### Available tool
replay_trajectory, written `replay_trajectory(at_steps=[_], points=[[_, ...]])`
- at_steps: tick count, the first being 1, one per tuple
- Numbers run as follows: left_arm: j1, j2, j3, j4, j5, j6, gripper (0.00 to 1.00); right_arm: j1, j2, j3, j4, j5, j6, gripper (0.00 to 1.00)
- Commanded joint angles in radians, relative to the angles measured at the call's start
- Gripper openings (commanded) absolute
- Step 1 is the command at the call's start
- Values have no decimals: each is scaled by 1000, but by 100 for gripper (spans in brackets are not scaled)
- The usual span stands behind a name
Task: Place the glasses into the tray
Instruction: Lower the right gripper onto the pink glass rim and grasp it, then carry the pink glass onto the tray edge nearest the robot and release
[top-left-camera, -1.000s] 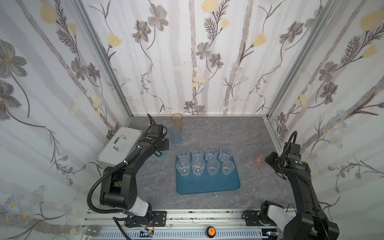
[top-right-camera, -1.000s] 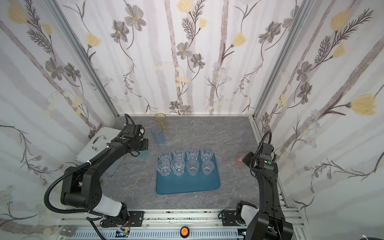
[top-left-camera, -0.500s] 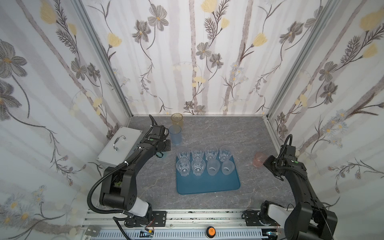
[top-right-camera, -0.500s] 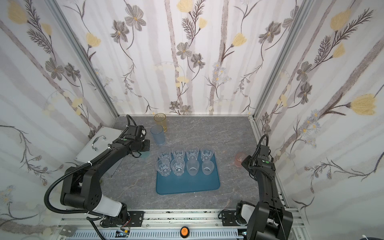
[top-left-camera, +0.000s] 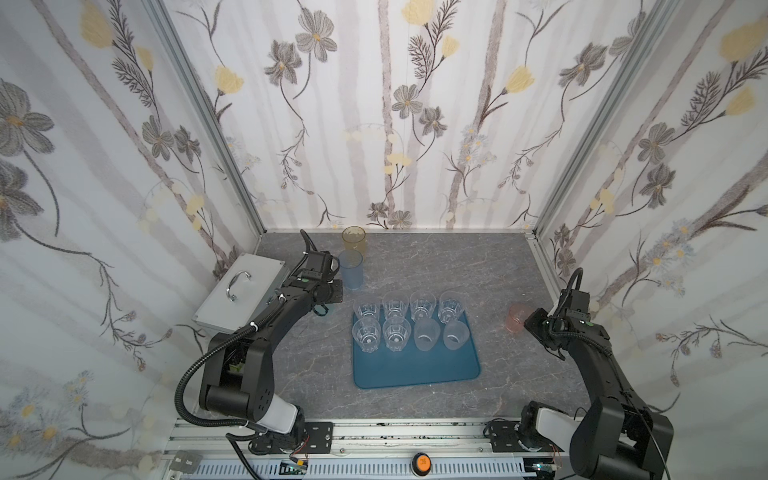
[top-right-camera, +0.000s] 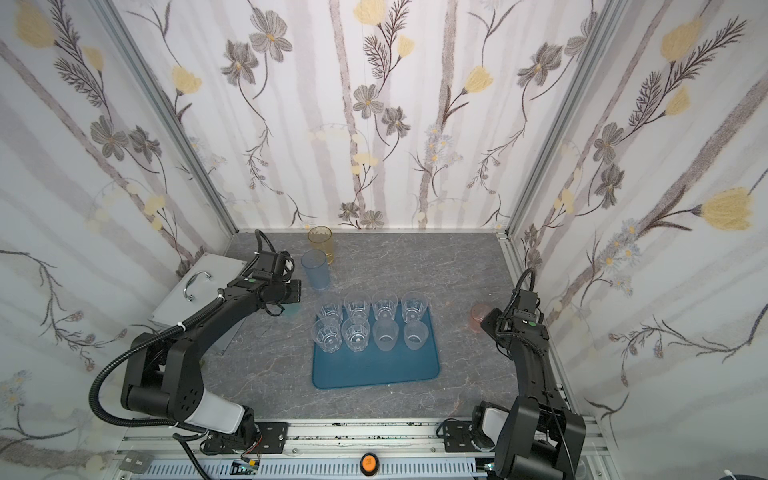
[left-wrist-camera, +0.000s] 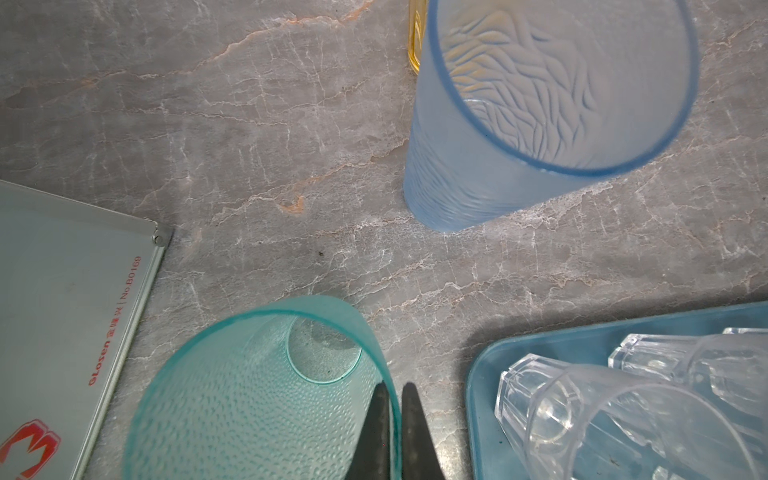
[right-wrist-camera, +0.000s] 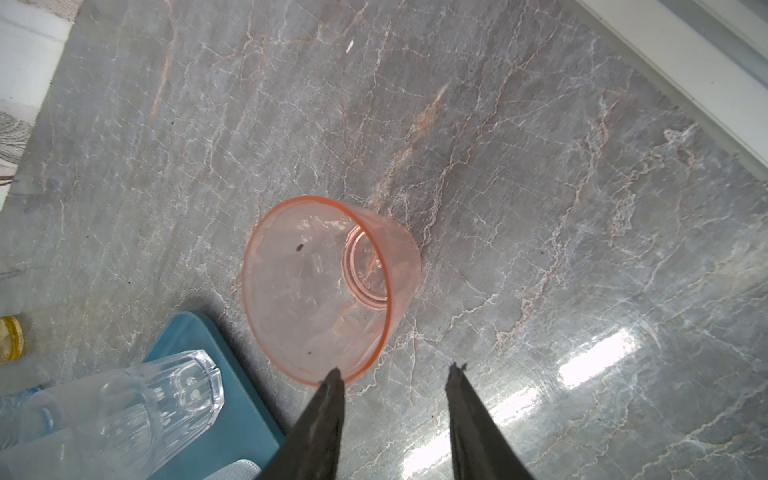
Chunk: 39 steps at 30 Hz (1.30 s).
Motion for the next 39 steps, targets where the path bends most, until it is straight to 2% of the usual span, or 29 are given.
replay_trajectory(at_steps=[1,6,12,19,24,29,34,39], points=[[-3,12,1,-37,9,-11,3,0,-23,28,-4,27,1,45],[-19,23,8,-33,13,-20,3,1,30,45,20,4,-1,46],[-27,23,4,-29,15,-22,3,4,94,37,84,-6,5,41],[-31,20,5,-29,12,-23,3,39,155,10,129,0,-7,22],[-32,17,-4,-28,12,-23,3,96,140,25,101,56,-18,9],[-32,18,4,-26,15,-21,3,156,82,44,10,102,-41,3],[-32,26,28,-26,13,-18,3,269,-21,156,-140,137,-56,1],[-32,29,47,-23,17,-20,3,540,-46,322,-268,144,1,1]])
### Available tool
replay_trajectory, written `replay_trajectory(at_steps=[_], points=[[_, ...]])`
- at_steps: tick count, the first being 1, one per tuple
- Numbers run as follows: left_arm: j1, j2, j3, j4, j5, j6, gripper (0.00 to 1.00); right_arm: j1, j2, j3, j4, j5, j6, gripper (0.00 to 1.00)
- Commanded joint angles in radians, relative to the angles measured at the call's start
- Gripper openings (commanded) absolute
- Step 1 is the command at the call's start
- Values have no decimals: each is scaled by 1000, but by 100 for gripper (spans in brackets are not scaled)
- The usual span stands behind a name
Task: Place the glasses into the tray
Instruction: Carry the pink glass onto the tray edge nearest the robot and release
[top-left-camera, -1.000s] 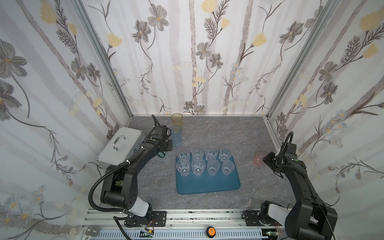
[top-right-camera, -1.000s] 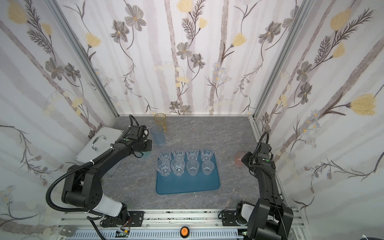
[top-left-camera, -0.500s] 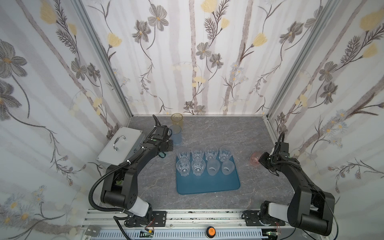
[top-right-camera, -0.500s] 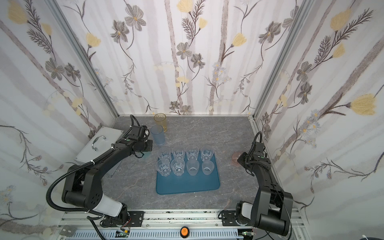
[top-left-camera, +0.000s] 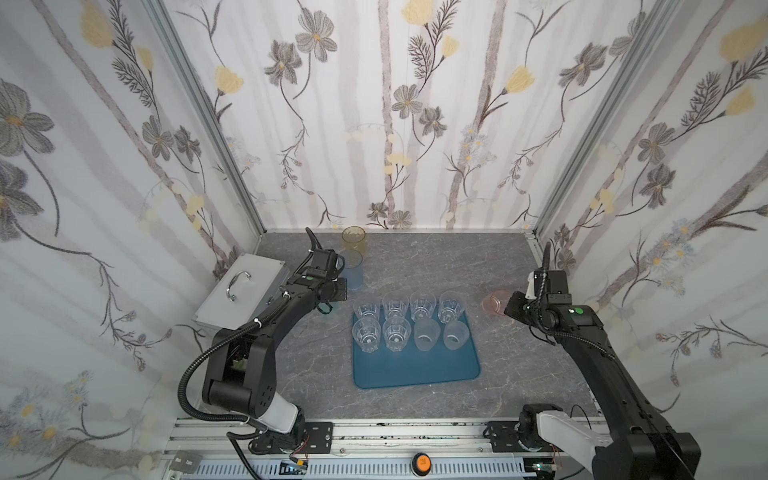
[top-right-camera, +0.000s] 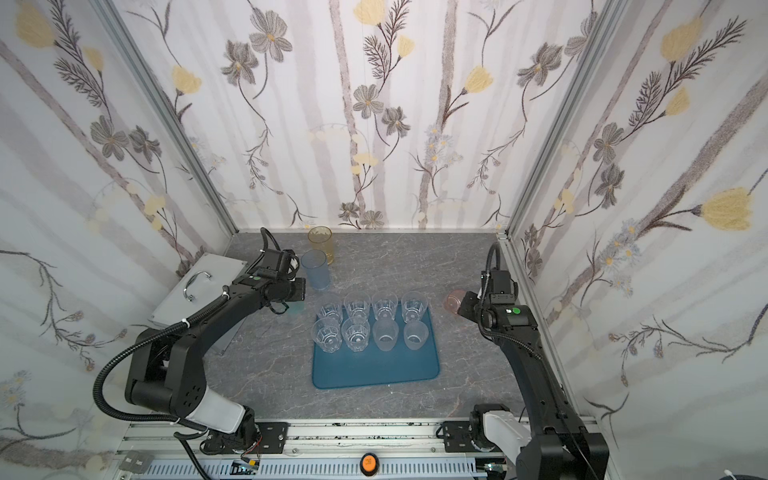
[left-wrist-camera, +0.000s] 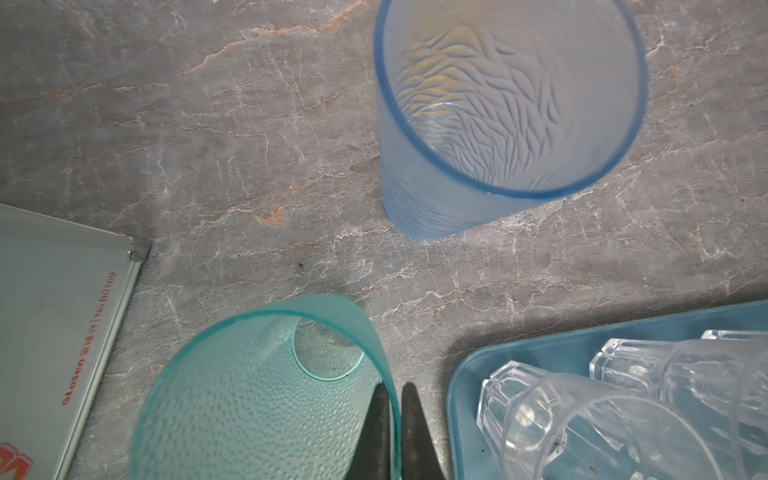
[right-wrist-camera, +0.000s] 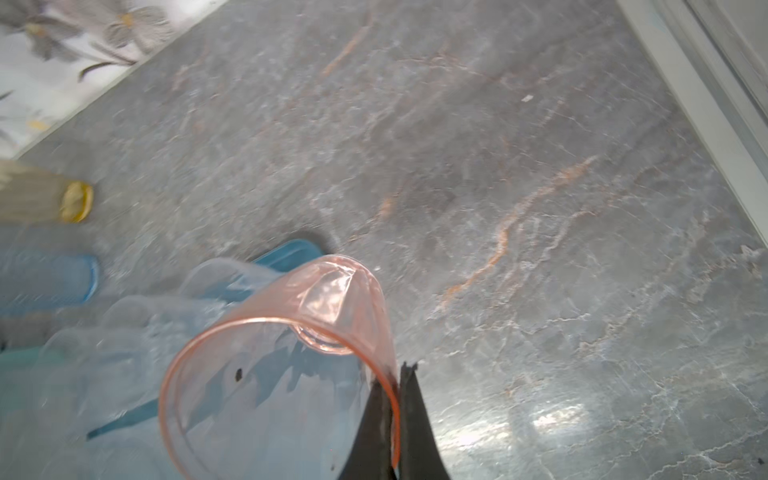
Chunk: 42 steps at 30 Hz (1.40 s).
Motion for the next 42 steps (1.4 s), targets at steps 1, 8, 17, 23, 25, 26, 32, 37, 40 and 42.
replay_trajectory(at_steps=[1,8,17,23,25,26,32,37,40,42], points=[[-1,1,11,-22,13,-6,3,155,15,92,-95,8,52,1],[1,-23,-21,-22,-16,-1,2,616,234,356,-153,28,77,1],[30,-102,-76,-18,-42,-20,2,918,529,533,-176,38,-21,0],[45,-153,-85,-13,-26,-44,2,1012,689,582,-175,97,-82,1],[46,-166,-80,-14,-22,-47,3,1017,733,587,-157,99,-80,1],[48,-173,-79,-14,-20,-47,3,1017,750,593,-152,108,-76,1],[53,-199,-77,-15,-10,-47,3,1017,834,629,-108,128,-61,3],[59,-218,-85,-15,-12,-49,3,1023,890,648,-108,154,-47,4],[66,-224,-91,-14,-9,-44,3,1027,906,644,-95,160,-40,5],[69,-227,-93,-15,-9,-42,3,1030,922,646,-95,169,-33,7]])
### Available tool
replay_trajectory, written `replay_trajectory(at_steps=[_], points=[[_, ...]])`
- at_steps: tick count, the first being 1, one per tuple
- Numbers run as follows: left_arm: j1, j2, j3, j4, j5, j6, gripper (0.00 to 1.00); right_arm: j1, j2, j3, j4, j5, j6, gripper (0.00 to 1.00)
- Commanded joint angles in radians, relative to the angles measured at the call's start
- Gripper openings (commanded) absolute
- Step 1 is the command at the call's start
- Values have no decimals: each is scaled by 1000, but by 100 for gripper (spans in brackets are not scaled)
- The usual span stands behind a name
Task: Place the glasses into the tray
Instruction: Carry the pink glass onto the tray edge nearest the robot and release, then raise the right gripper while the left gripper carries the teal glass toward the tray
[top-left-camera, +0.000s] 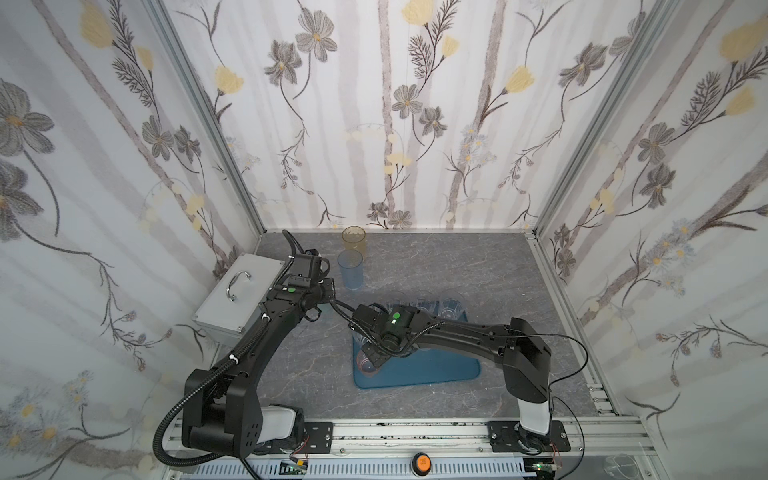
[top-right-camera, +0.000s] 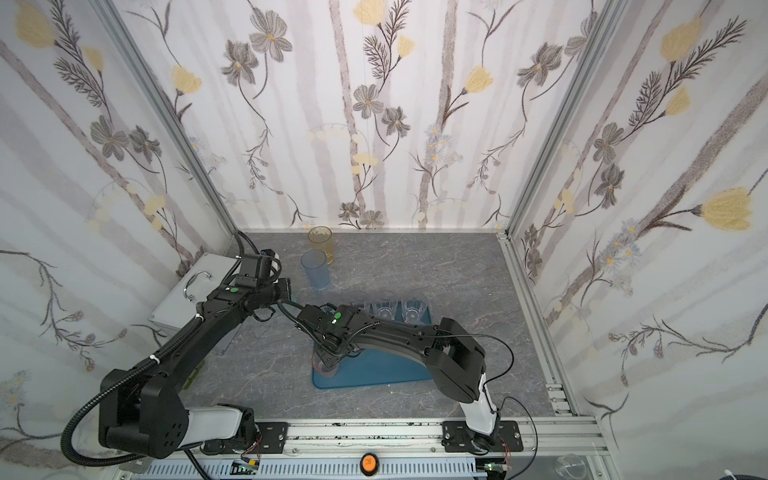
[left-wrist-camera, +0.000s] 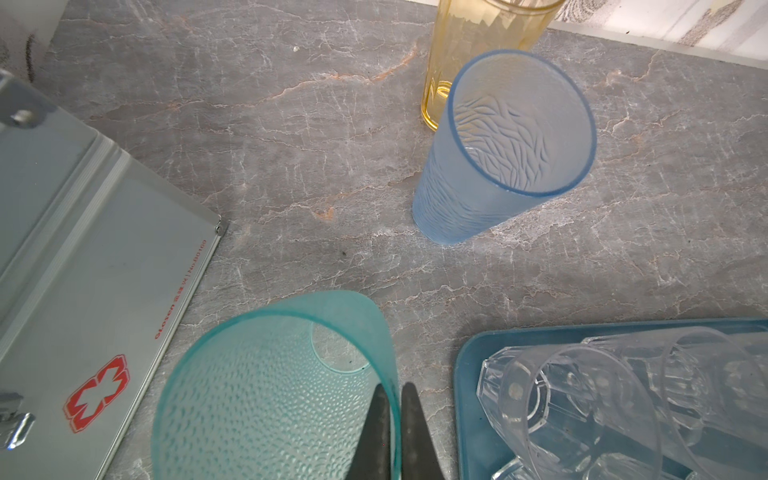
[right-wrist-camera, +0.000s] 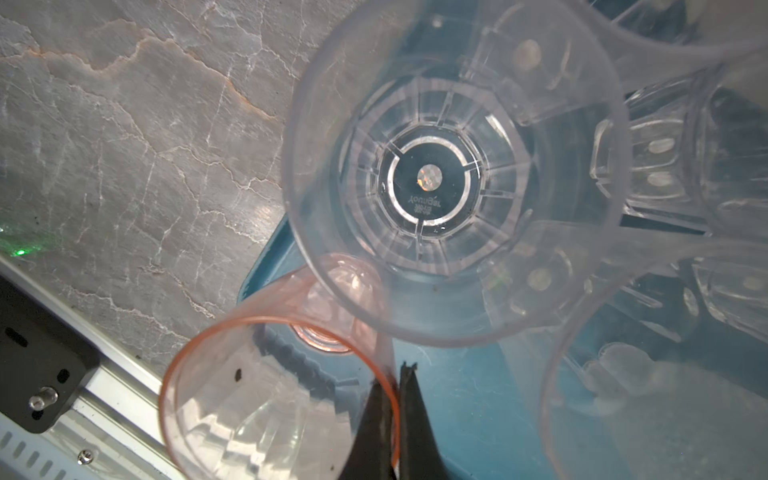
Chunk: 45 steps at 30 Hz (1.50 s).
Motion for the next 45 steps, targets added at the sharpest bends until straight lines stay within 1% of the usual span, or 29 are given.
replay_trajectory(at_steps=[1,5,12,15,17,21,26,29,31,35,36,40,43,45], points=[[5,-9,-2,6,3,1,3,4,21,10,37,24,19,8],[6,-17,4,6,6,-1,3,4,8,13,41,-10,25,14],[8,-17,1,5,-3,7,3,-1,-6,34,21,-65,-11,16],[8,-44,12,0,-13,7,2,-13,-44,47,19,-97,-15,22],[8,-66,24,-7,-34,11,1,-35,-82,60,20,-109,-14,25],[2,-97,70,-55,-40,16,0,-117,-158,82,24,-120,10,26],[-49,-119,140,-149,-59,4,0,-243,-239,83,41,-92,48,28],[-112,-132,193,-215,-66,-27,0,-337,-293,67,64,-66,71,28],[-182,-132,232,-261,-84,-55,0,-403,-331,45,89,-48,82,28],[-325,-127,290,-321,-98,-133,0,-483,-370,1,138,-31,87,28],[-357,-122,299,-330,-99,-150,0,-501,-373,-7,148,-33,92,28],[-505,-76,420,-412,-104,-208,0,-558,-394,-54,218,-61,115,28],[-607,-43,481,-446,-91,-254,0,-585,-406,-97,272,-84,131,29],[-669,-18,519,-485,-104,-287,0,-599,-414,-131,307,-103,140,29]])
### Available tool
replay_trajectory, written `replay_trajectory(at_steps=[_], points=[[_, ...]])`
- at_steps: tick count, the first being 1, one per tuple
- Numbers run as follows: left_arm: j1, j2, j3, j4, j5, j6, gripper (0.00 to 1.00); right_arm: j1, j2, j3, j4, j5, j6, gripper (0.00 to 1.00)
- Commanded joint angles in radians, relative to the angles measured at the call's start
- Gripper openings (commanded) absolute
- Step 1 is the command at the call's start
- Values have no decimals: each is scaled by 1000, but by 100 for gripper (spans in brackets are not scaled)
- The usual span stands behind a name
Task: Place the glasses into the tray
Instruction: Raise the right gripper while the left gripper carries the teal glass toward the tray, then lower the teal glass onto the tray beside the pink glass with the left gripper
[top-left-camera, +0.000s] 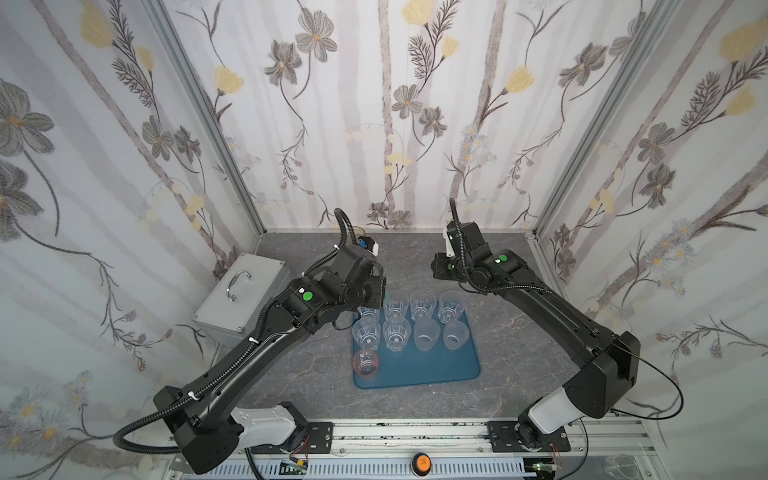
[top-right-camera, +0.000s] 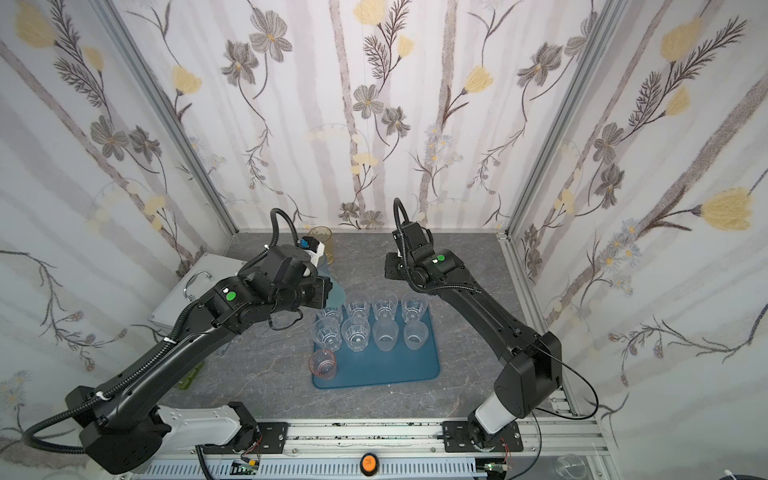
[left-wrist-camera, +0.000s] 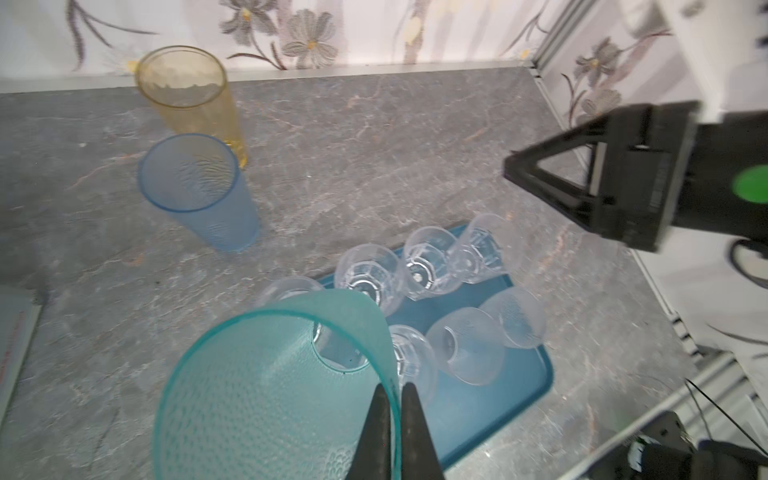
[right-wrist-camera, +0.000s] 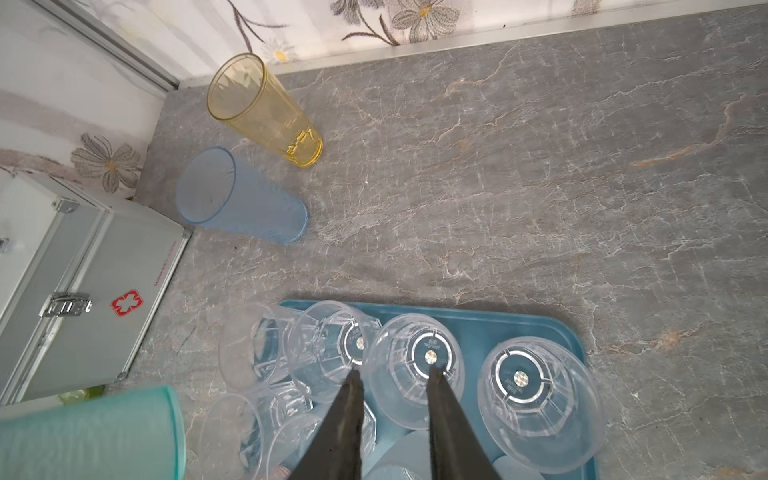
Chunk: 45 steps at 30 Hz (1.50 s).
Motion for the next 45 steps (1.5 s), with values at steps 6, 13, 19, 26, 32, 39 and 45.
replay_trajectory(at_steps=[6,13,19,26,32,39,45], points=[[-218,96,57,-113,-47,-155,0,-29,-25,-114,170,-64,33,29],[-304,111,5,-121,-70,-214,0,-38,-40,-165,199,-80,25,29],[-355,133,-88,-117,-85,-243,0,-39,-40,-176,210,-93,24,29],[-358,132,-212,-55,-162,-232,0,-38,-48,-189,212,-94,27,29],[-356,177,-284,84,-124,-192,2,-38,-53,-202,215,-90,40,29],[-353,212,-290,129,-107,-153,6,-39,-53,-209,211,-77,46,29],[-350,227,-300,143,-68,-136,12,-38,-41,-198,209,-77,49,29]])
